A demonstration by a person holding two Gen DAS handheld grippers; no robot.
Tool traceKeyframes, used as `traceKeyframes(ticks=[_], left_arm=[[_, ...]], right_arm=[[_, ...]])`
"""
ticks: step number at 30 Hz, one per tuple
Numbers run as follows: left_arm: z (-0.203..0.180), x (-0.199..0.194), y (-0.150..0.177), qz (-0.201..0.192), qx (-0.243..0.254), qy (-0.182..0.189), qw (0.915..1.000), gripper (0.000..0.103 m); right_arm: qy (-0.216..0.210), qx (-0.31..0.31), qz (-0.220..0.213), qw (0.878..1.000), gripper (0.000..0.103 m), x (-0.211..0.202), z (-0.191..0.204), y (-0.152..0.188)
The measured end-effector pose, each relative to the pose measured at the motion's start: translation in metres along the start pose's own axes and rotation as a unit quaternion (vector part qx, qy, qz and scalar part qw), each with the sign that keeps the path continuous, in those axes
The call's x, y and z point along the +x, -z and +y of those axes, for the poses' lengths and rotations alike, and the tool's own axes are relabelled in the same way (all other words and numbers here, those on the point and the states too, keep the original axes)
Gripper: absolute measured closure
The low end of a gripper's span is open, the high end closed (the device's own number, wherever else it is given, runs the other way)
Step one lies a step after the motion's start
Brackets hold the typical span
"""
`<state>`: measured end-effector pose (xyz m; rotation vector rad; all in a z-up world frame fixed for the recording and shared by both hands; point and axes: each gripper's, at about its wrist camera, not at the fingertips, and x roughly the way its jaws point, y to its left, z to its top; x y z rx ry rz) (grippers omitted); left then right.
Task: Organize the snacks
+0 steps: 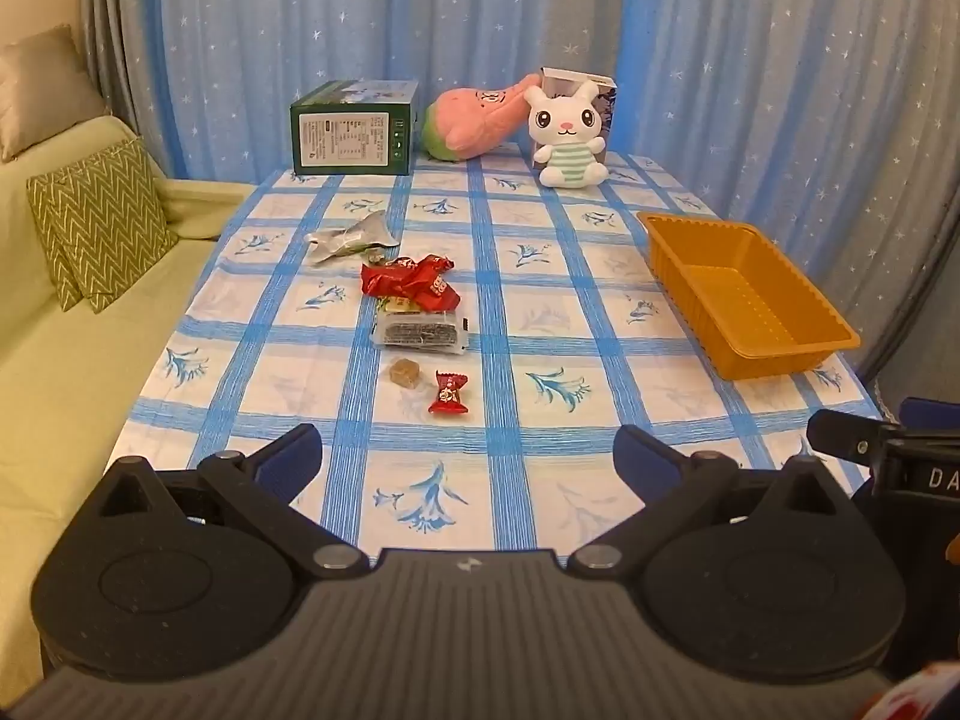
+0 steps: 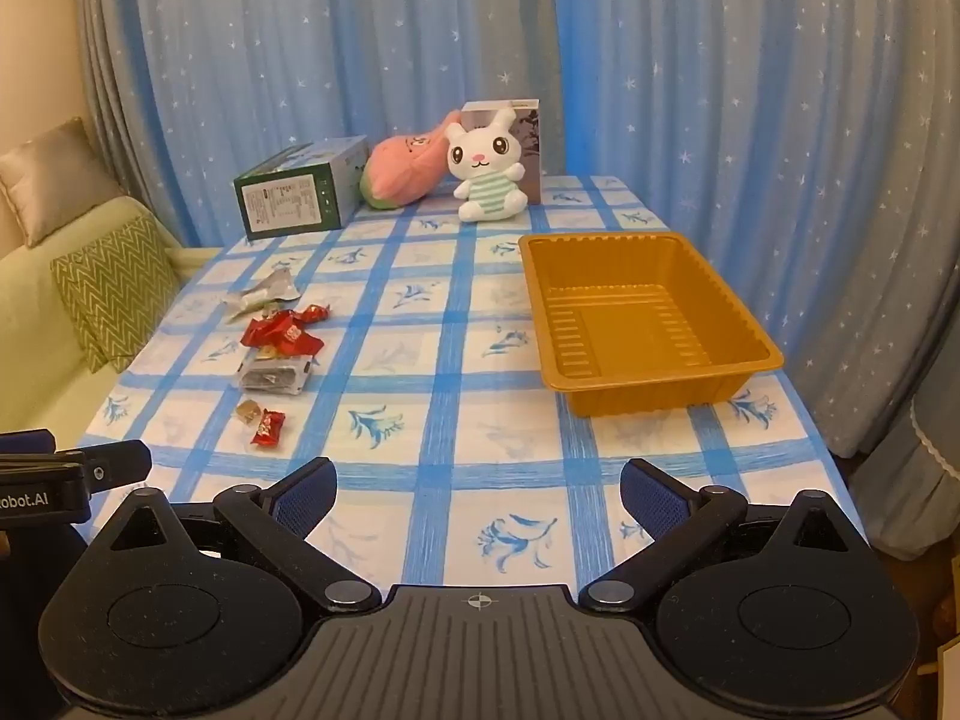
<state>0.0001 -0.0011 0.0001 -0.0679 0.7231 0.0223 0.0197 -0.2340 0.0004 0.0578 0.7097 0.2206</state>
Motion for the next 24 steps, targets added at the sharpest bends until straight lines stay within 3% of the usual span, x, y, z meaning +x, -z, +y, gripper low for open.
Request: traceKeyframes(ticks=[8, 9, 24], left_arm=[[-0.0024, -0.0009, 0.0023, -0.009, 0.018, 0.011, 0.9997, 0.001], [-0.0029, -0.0003, 0.0048, -0.001, -0.003, 0.002, 1.0, 0.001], [-0.0029, 0.0006, 0.0044, 0.0, -0.004, 0.003, 1.0, 0.001]], right_arm=[[0.002, -0.002, 0.0, 1.0, 0.003, 0.0001, 0.0022, 0.0002], [0.002, -0.002, 0.0, 1.0, 0.003, 0.0003, 0.0027, 0.0001], [0.0, -0.003, -0.001, 1.0, 0.003, 0.0024, 0.0031, -0.0003]])
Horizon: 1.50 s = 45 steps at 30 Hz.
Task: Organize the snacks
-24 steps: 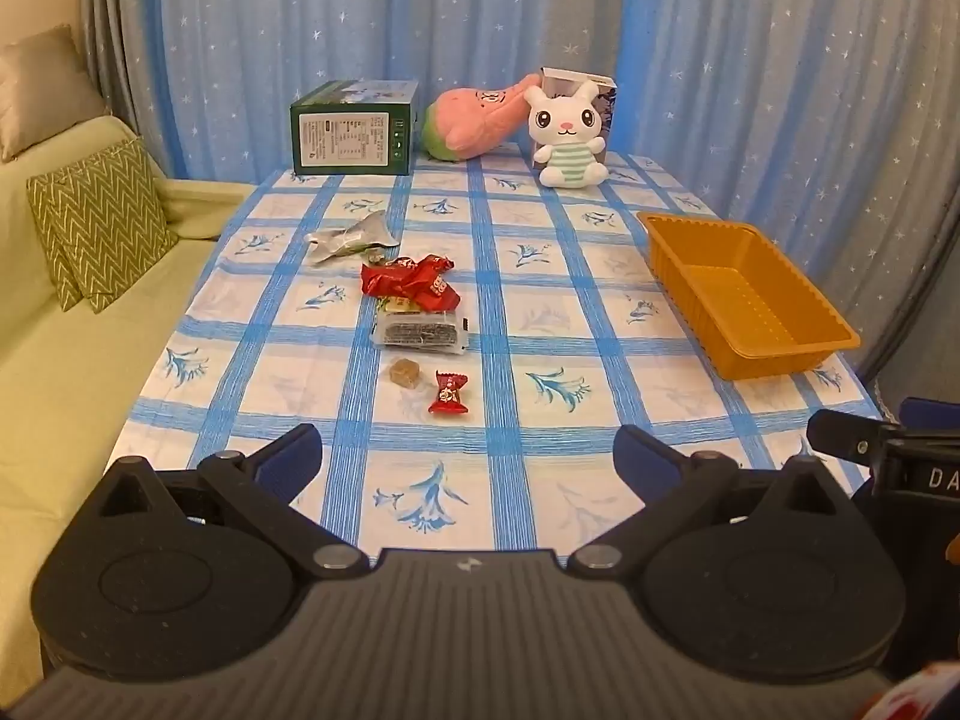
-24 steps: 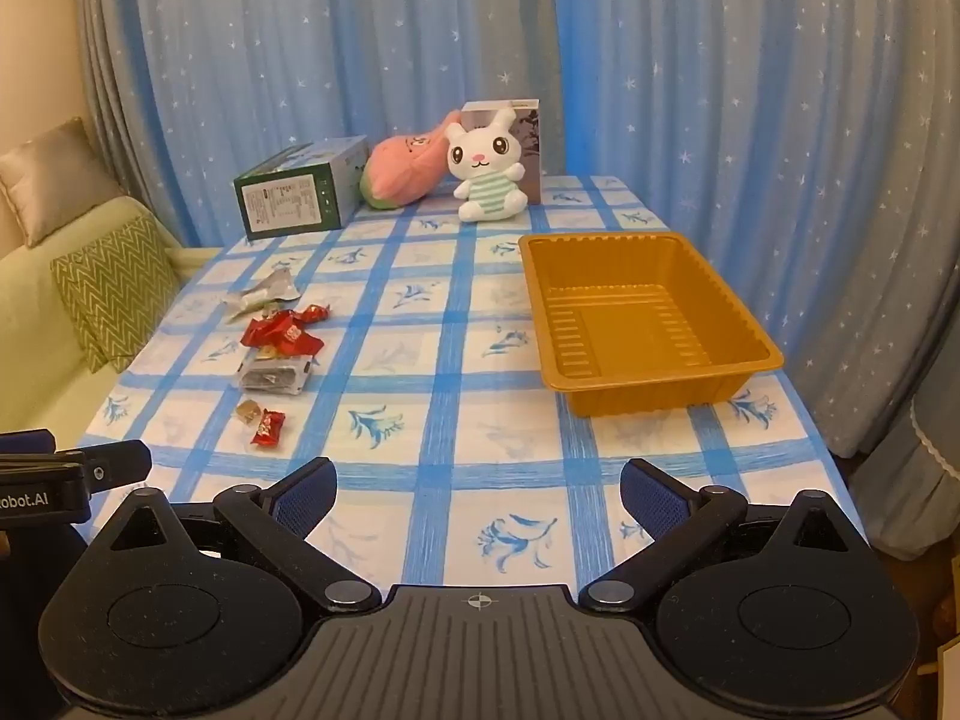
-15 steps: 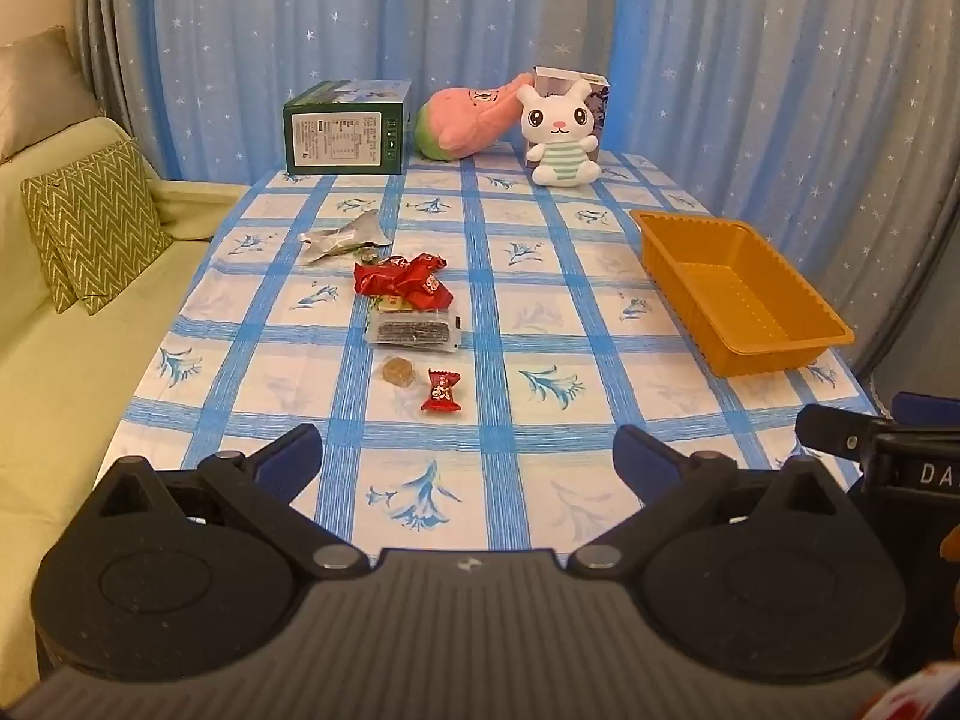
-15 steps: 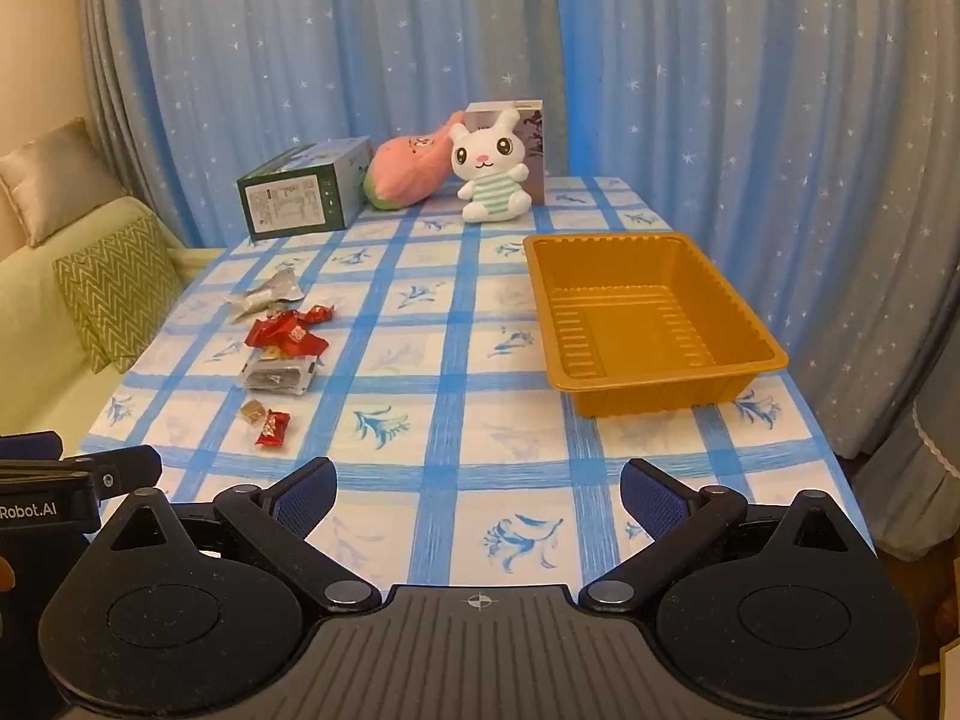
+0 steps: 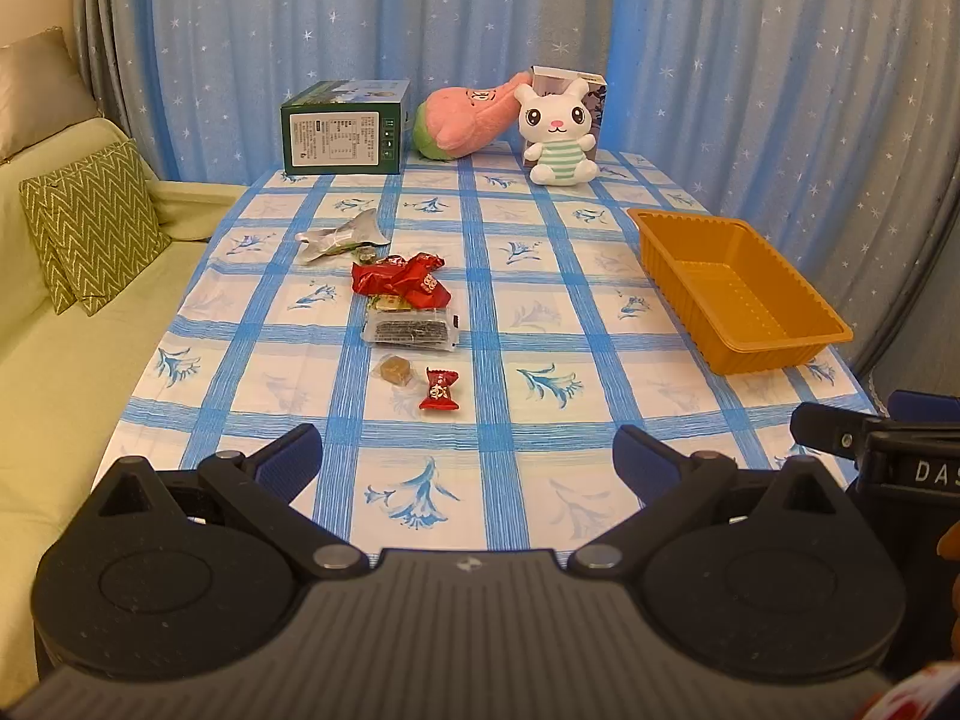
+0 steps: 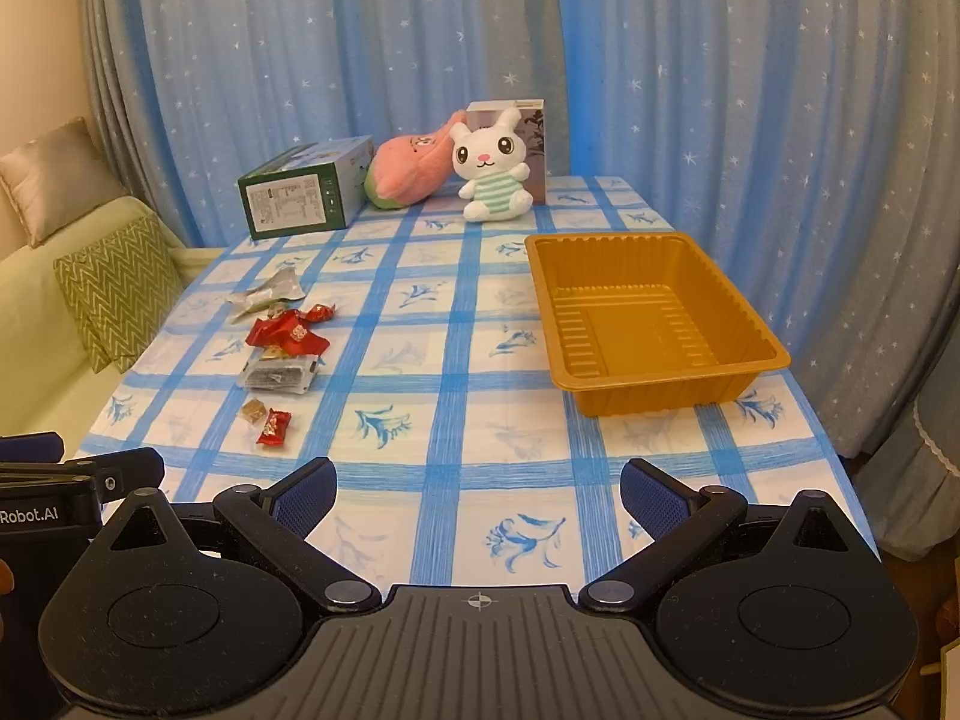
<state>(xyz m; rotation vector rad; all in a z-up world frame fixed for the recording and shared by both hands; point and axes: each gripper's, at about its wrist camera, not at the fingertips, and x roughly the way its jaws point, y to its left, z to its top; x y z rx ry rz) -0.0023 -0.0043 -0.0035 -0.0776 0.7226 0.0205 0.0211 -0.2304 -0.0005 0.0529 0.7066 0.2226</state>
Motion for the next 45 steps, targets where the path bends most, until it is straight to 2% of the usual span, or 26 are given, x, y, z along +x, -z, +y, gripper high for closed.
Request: traceKeyframes(ticks=[45], left_arm=[[-0.0056, 0.0002, -0.0003, 0.0, 0.003, 0.002, 1.0, 0.001]], right_arm=[[-0.002, 0.002, 0.0, 1.0, 0.003, -0.0007, 0.0019, 0.0006]])
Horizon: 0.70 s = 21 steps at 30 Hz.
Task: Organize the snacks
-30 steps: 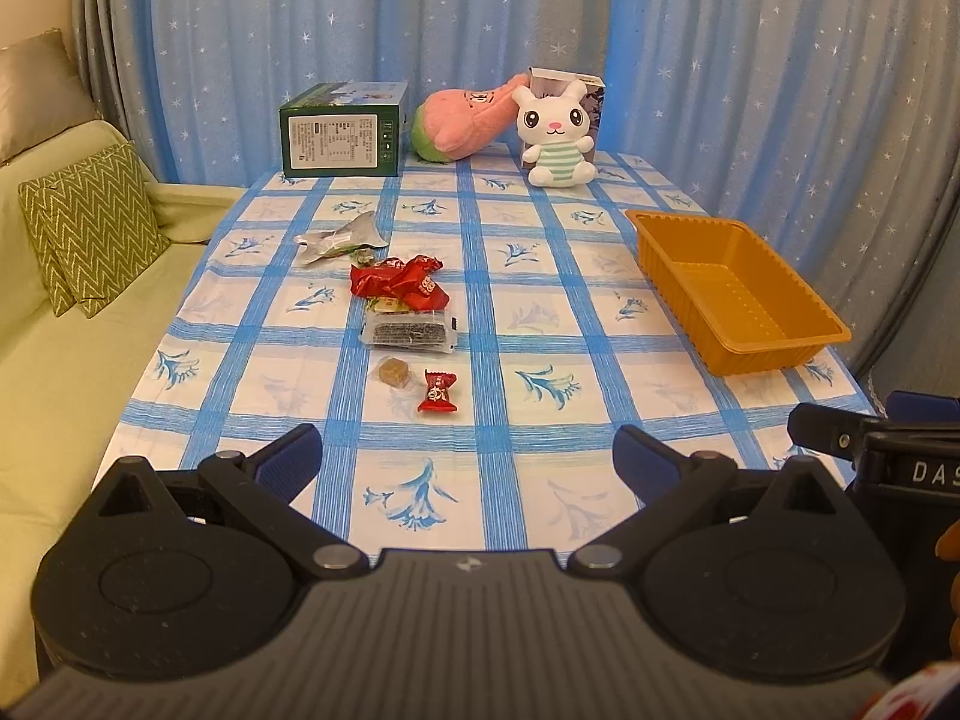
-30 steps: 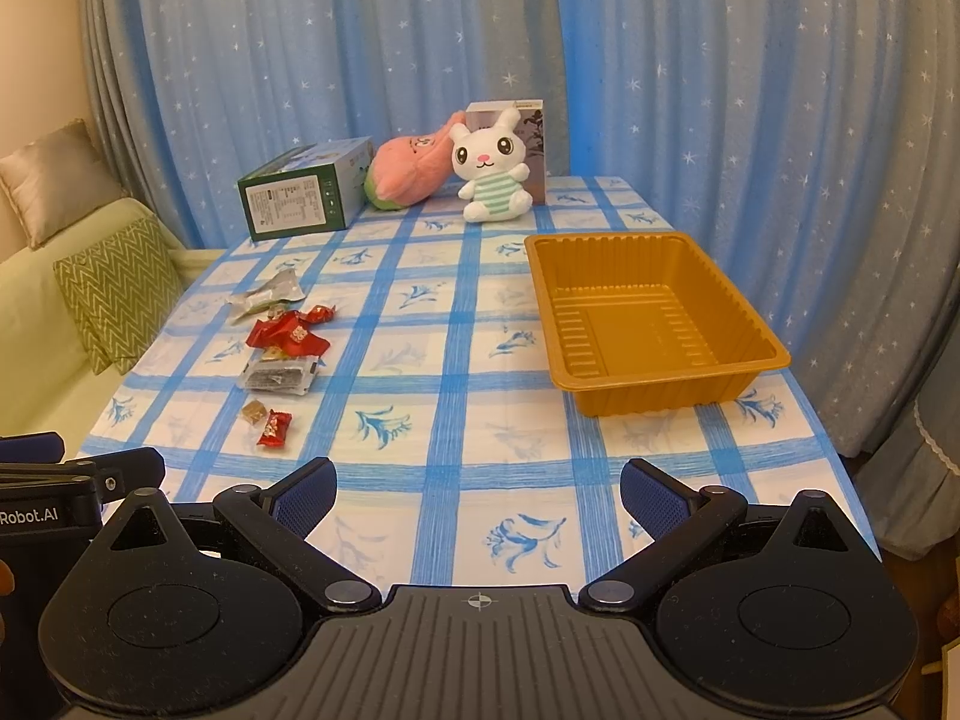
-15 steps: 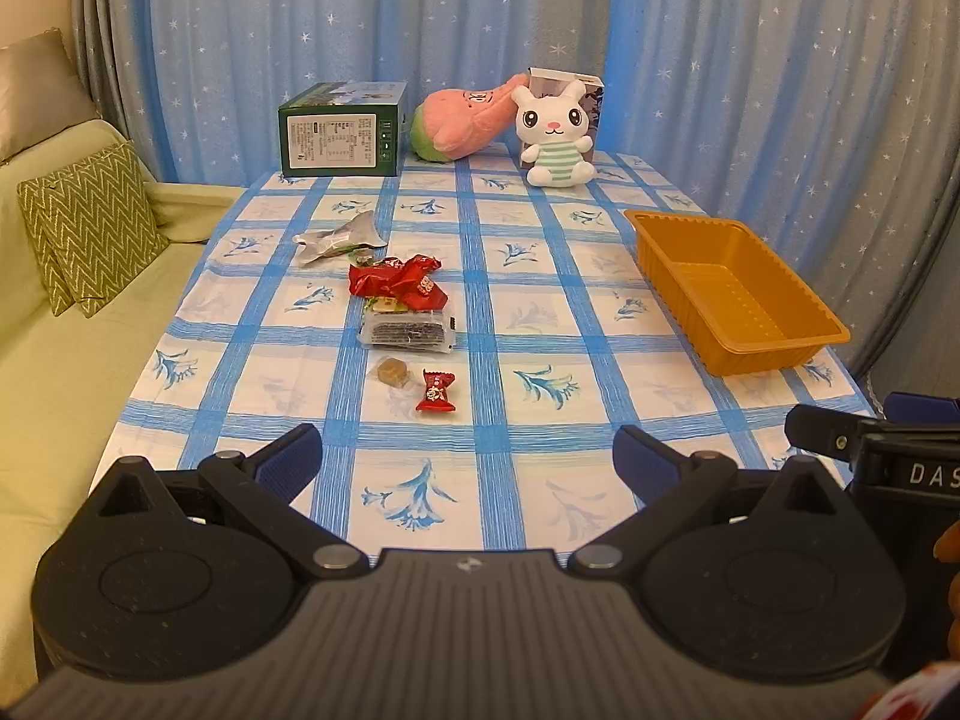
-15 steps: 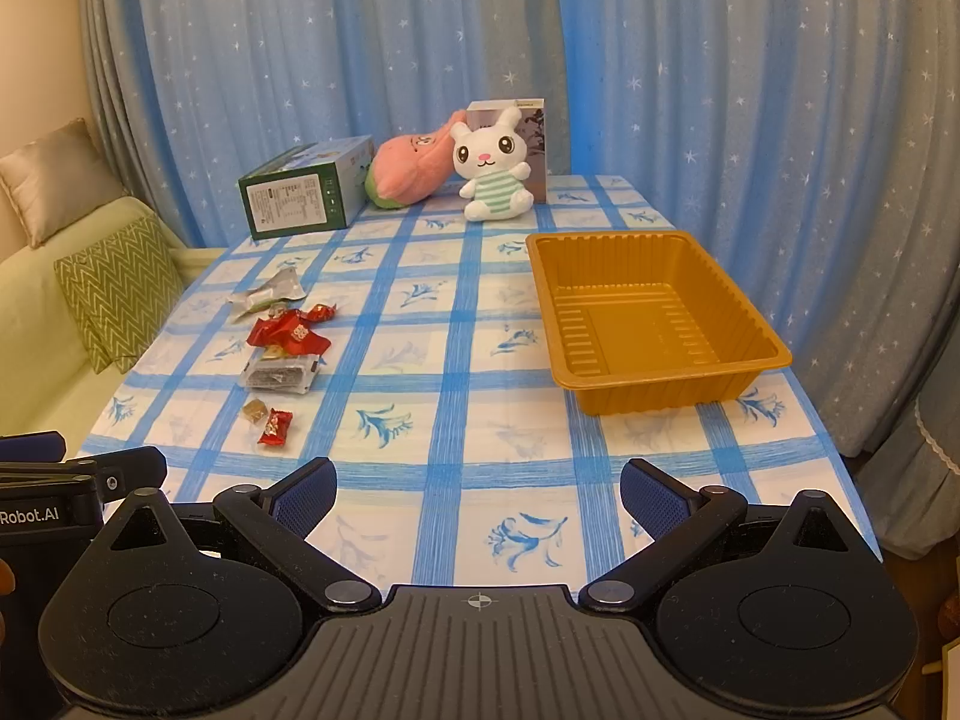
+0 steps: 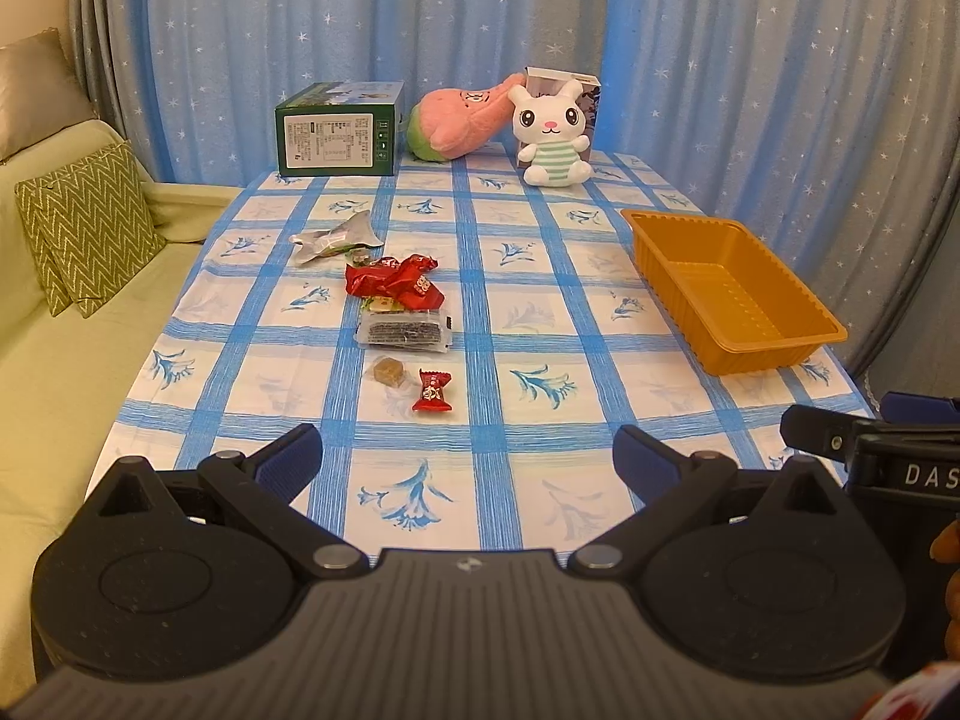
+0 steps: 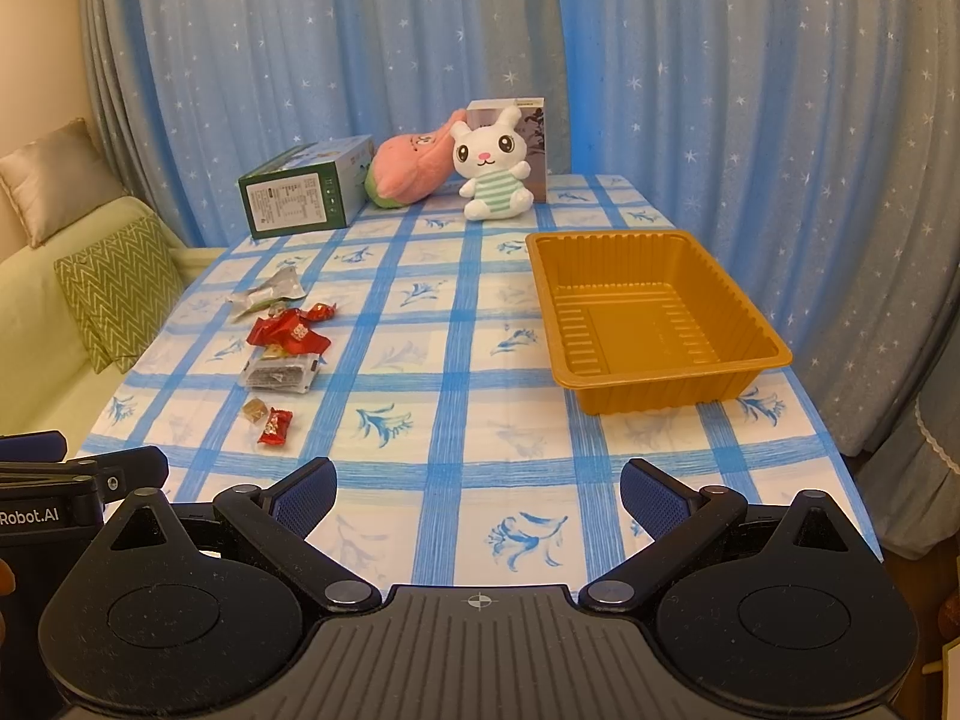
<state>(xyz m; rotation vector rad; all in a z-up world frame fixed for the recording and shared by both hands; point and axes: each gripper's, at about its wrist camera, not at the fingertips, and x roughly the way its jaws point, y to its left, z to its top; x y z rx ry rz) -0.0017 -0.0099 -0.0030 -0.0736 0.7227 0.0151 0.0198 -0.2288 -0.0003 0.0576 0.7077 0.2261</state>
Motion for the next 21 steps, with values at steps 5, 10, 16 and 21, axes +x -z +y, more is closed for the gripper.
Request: traceKeyframes(ticks=[5, 10, 16, 21], left_arm=[[0.0, 0.0, 0.0, 0.0, 0.0, 0.0, 1.0, 0.001], [-0.0007, 0.0001, 0.0003, 0.0, 0.0, 0.0, 1.0, 0.001], [-0.0004, 0.0001, 0.0, 0.0, 0.0, 0.001, 1.0, 0.001], [-0.0008, 0.0005, 0.0002, 0.0, 0.0, 0.001, 1.0, 0.001]], right_arm=[[0.0, 0.0, 0.0, 1.0, 0.003, -0.0002, -0.0008, 0.0], [0.0, 0.0, 0.0, 1.0, 0.003, -0.0002, -0.0007, 0.0001], [0.0, 0.0, 0.0, 1.0, 0.003, 0.0009, -0.0005, -0.0001], [0.0, 0.0, 0.001, 1.0, 0.003, 0.0022, 0.0006, -0.0003]])
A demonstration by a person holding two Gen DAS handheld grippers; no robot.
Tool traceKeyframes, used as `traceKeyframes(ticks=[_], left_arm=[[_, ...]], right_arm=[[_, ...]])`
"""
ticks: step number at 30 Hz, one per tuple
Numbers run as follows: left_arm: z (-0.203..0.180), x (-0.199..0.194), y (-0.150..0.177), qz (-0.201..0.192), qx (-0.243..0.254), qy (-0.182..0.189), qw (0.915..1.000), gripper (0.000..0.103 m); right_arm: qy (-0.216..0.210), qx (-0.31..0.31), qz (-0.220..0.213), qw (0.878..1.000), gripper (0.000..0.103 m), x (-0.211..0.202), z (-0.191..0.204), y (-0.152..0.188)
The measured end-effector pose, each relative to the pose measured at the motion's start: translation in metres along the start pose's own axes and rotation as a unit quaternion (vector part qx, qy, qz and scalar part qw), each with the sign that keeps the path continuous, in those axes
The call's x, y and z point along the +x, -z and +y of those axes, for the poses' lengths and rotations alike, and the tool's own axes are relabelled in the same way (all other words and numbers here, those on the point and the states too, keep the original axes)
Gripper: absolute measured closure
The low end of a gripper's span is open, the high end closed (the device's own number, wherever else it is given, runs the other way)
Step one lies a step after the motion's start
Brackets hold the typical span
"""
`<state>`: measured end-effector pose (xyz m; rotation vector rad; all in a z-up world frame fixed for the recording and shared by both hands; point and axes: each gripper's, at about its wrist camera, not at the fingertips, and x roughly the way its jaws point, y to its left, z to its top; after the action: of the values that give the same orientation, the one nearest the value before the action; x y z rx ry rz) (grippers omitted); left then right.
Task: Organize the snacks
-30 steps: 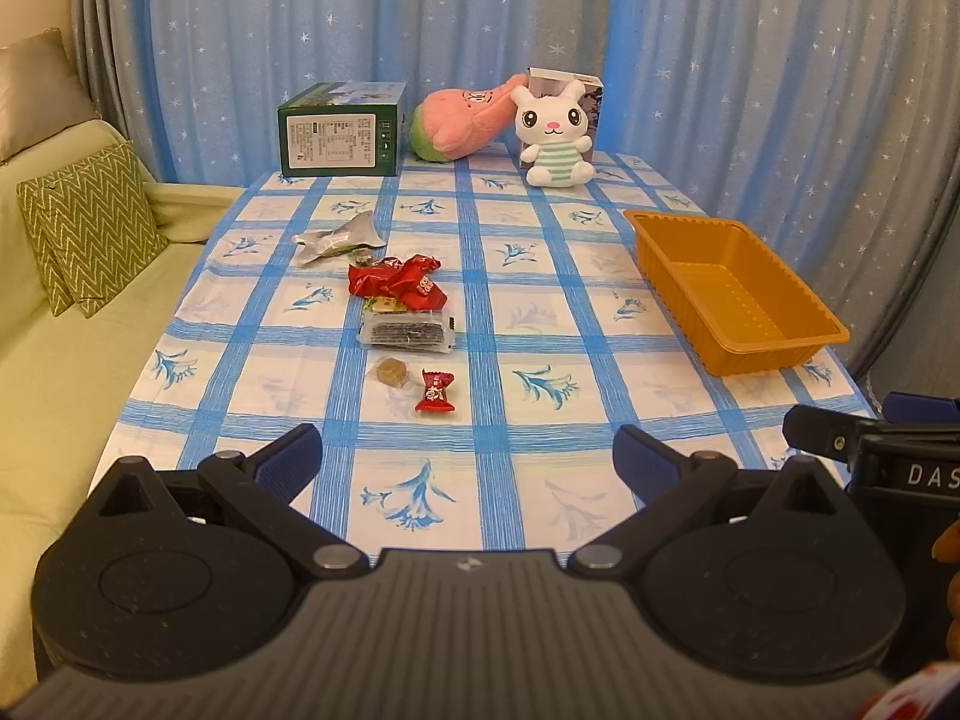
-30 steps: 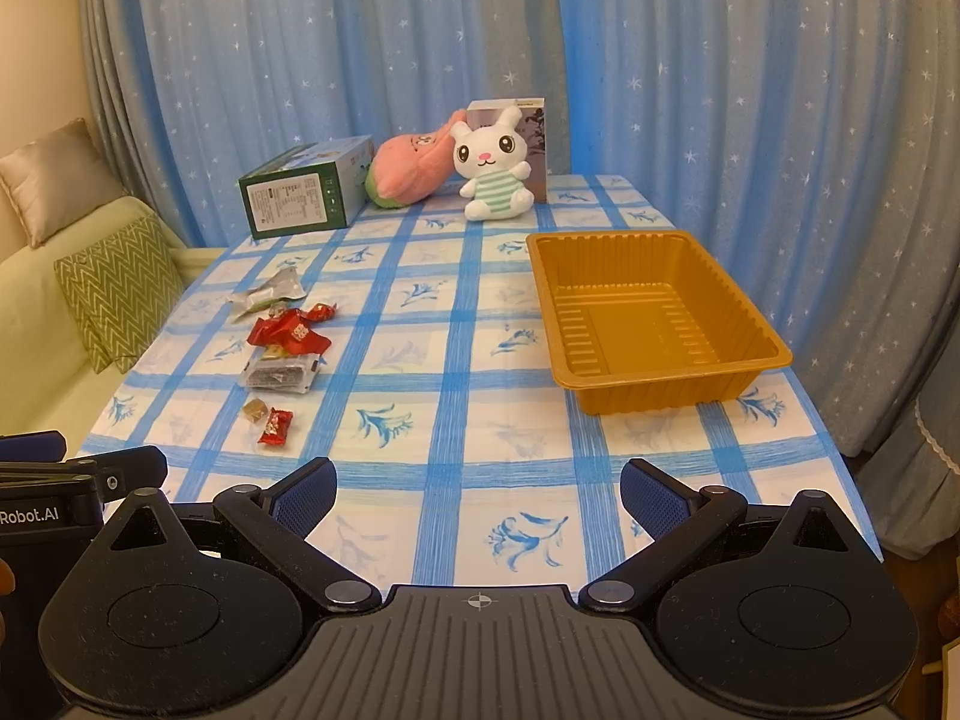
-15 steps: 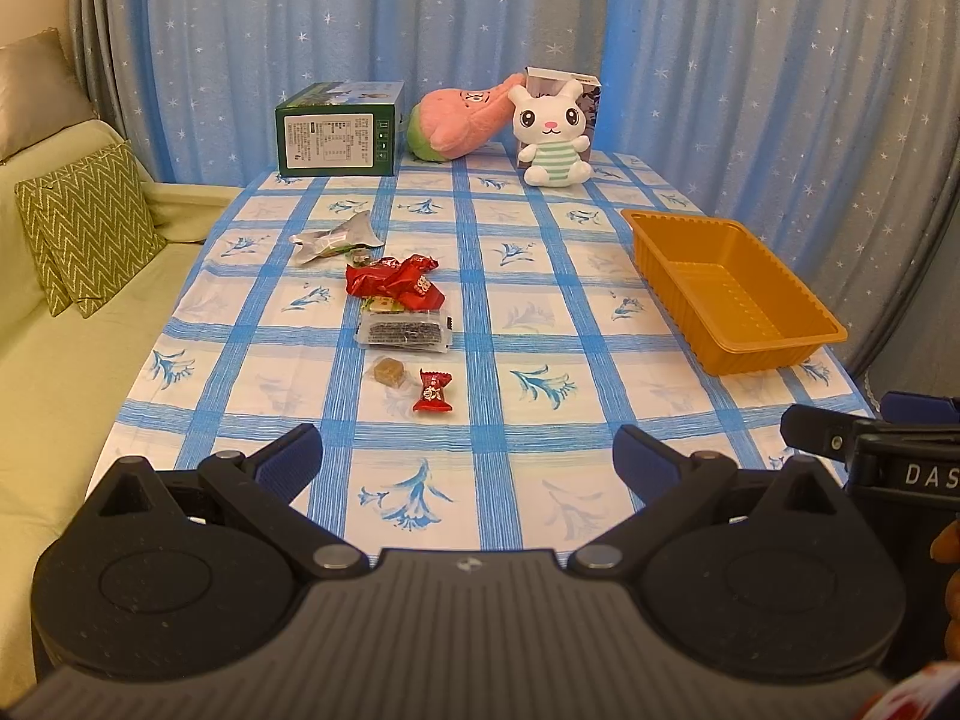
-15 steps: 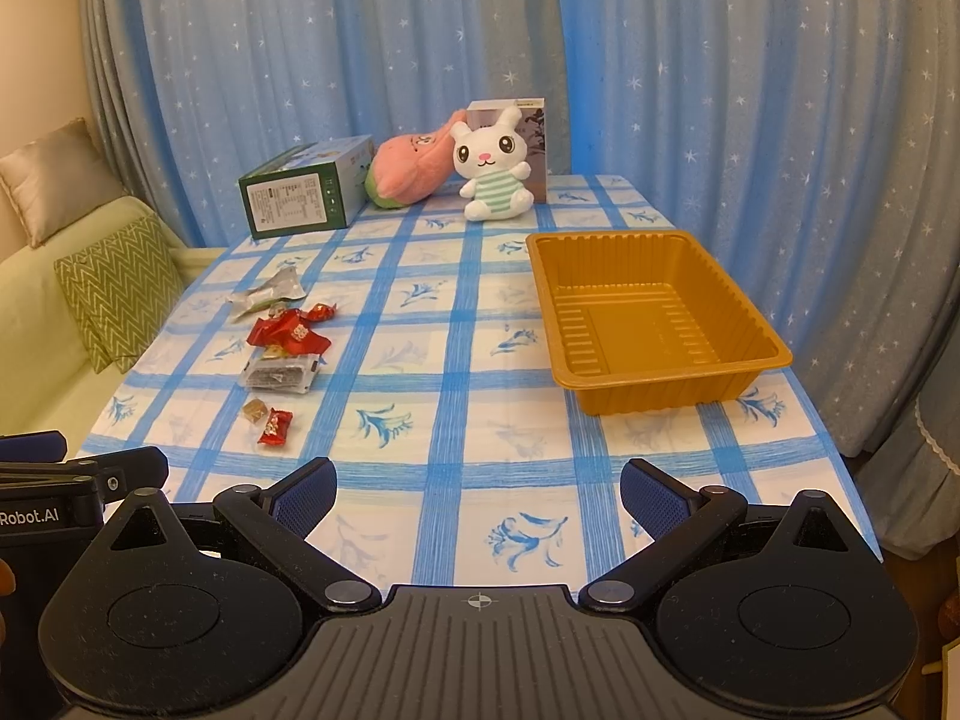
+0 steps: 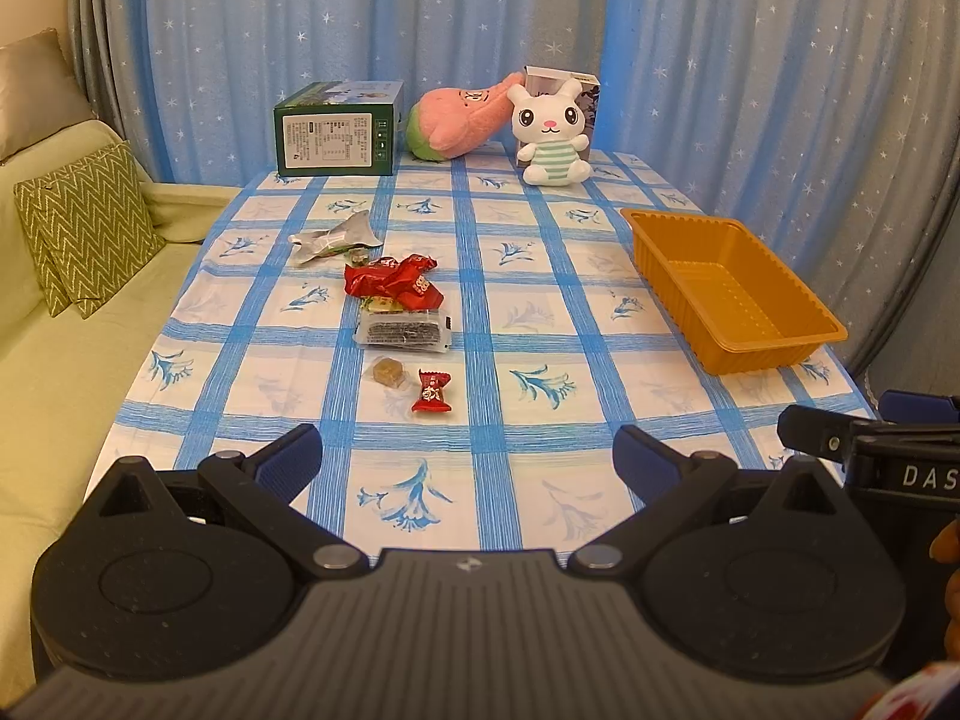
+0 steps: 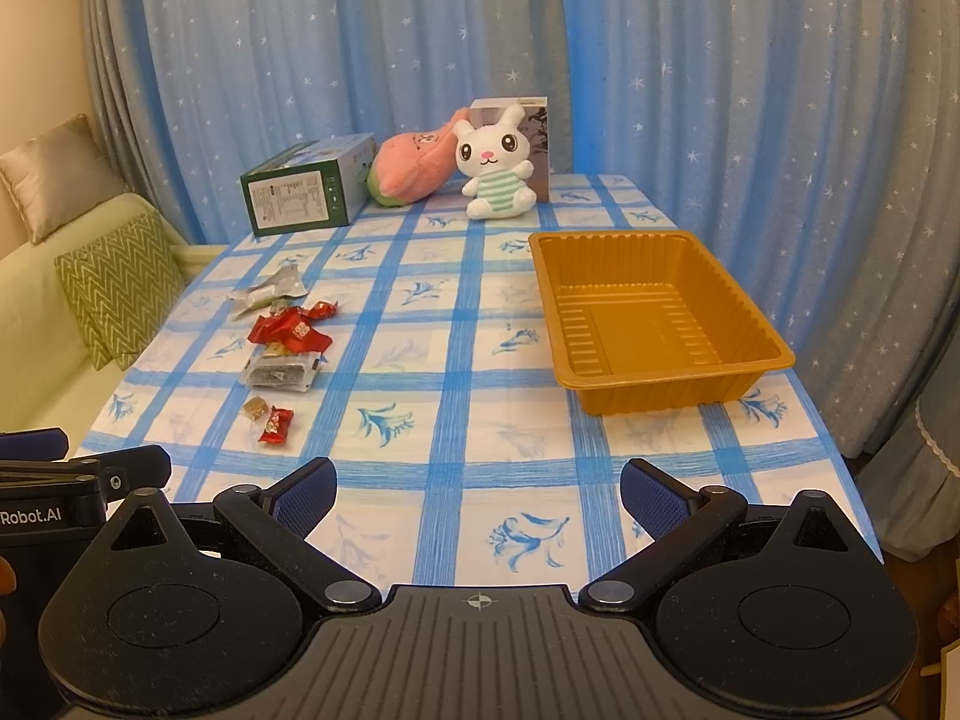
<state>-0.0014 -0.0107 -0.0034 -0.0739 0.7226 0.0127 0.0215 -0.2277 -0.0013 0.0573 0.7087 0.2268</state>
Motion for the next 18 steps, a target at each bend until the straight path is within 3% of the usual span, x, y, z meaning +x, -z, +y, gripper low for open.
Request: traceKeyframes(ticks=[18], left_arm=[[0.022, 0.014, -0.004, 0.003, -0.022, 0.008, 0.9997, 0.001]], right_arm=[[-0.017, -0.003, -0.006, 1.0, 0.003, 0.015, 0.008, 0.007]])
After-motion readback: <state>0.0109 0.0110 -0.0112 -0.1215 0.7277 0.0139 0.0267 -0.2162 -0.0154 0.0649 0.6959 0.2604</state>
